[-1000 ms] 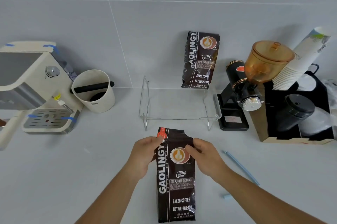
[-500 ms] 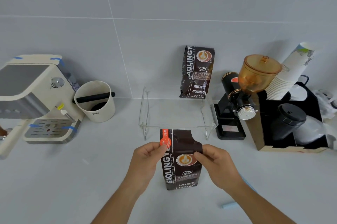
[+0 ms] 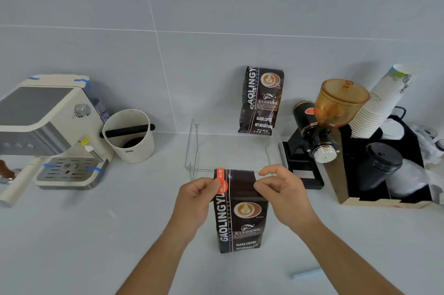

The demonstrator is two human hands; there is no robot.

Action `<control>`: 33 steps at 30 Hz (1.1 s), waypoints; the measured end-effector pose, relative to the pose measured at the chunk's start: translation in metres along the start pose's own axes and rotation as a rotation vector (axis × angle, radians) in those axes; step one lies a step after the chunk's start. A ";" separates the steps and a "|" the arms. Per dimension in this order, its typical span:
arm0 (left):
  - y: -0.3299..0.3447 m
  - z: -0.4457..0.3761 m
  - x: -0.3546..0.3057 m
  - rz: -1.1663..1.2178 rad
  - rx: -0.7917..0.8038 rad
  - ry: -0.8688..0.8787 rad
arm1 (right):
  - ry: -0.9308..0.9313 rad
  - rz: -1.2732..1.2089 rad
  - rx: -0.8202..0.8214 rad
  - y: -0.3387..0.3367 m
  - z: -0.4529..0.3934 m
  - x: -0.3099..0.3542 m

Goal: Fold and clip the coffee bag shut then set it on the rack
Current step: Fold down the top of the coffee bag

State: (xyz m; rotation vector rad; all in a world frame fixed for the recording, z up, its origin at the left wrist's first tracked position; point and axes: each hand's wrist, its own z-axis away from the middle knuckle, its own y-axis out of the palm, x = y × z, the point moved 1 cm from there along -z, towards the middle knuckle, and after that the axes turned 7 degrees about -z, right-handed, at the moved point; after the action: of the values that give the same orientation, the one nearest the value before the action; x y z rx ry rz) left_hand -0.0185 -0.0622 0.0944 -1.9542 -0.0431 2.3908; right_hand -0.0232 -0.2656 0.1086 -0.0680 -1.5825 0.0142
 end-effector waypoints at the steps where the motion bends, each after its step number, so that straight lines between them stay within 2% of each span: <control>1: 0.000 -0.001 0.000 -0.005 -0.006 0.009 | -0.010 0.001 0.002 -0.001 -0.001 0.000; 7: -0.007 0.002 -0.007 -0.070 0.002 0.058 | -0.048 0.091 0.002 -0.005 0.000 0.002; 9: -0.011 0.002 -0.013 -0.156 0.020 0.093 | -0.056 0.155 0.021 -0.005 0.001 0.003; 13: -0.014 0.004 -0.015 -0.448 0.008 0.278 | -0.081 0.240 0.035 0.002 0.005 0.002; 18: -0.014 0.007 -0.012 -0.554 -0.041 0.408 | -0.154 0.318 -0.001 0.006 0.006 0.002; 22: -0.015 0.008 -0.011 -0.646 -0.040 0.485 | -0.233 0.402 0.041 0.006 0.008 0.004; 25: -0.021 0.005 -0.013 -0.607 -0.001 0.461 | -0.268 0.463 0.083 0.005 0.010 0.008; 28: -0.025 0.002 -0.019 -0.582 0.106 0.396 | -0.312 0.528 0.133 0.006 0.010 0.013; 33: -0.023 -0.002 -0.019 -0.490 0.176 0.283 | -0.136 0.458 0.138 0.005 0.008 0.019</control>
State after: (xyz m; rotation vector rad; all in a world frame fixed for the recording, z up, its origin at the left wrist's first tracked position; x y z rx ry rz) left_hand -0.0125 -0.0400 0.1137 -1.9069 -0.2562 1.7432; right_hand -0.0308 -0.2593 0.1271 -0.3253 -1.6673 0.4936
